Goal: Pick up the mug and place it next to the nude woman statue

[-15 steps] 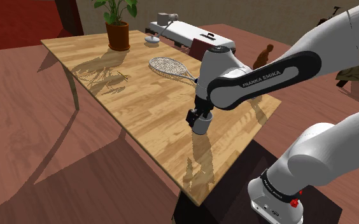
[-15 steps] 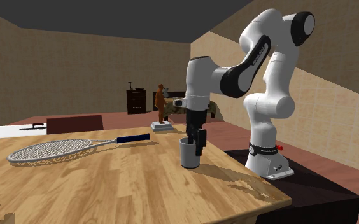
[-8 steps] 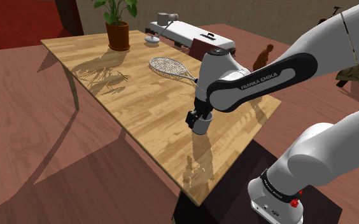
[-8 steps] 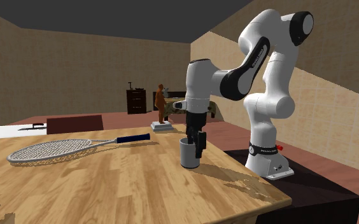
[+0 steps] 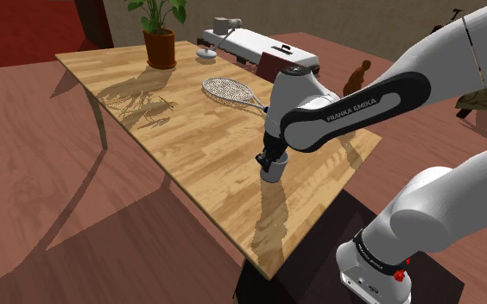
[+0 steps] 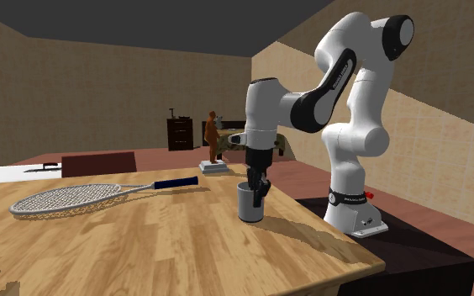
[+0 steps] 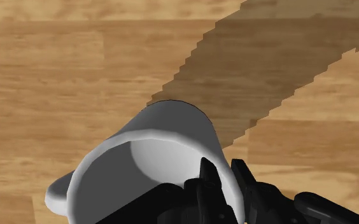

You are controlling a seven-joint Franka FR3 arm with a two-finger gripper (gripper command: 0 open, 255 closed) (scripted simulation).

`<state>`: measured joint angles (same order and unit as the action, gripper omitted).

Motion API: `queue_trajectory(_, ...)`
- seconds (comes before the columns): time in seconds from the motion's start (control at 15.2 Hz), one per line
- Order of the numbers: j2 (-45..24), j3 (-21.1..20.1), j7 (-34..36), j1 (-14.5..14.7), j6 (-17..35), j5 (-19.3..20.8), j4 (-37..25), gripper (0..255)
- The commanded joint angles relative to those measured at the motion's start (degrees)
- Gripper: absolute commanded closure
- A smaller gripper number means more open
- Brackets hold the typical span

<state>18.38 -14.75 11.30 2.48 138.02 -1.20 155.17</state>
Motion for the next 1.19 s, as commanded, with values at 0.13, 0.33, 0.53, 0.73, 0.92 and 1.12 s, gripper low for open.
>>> queue_trajectory(0.13,0.0,0.0,0.0,0.0,0.0,0.0,0.0,255)
queue_trajectory(0.33,2.0,0.3,-0.5,0.3,-2.9,-0.5,-1.0,255)
queue_trajectory(0.53,3.8,0.7,-0.9,0.5,-5.8,-0.8,-2.1,255)
queue_trajectory(0.73,5.4,1.0,-1.3,0.6,-8.6,-1.0,-3.3,255)
queue_trajectory(0.92,6.9,1.3,-1.6,0.7,-11.4,-1.2,-4.6,255)
queue_trajectory(1.12,8.2,1.6,-1.9,0.8,-14.1,-1.3,-6.0,255)
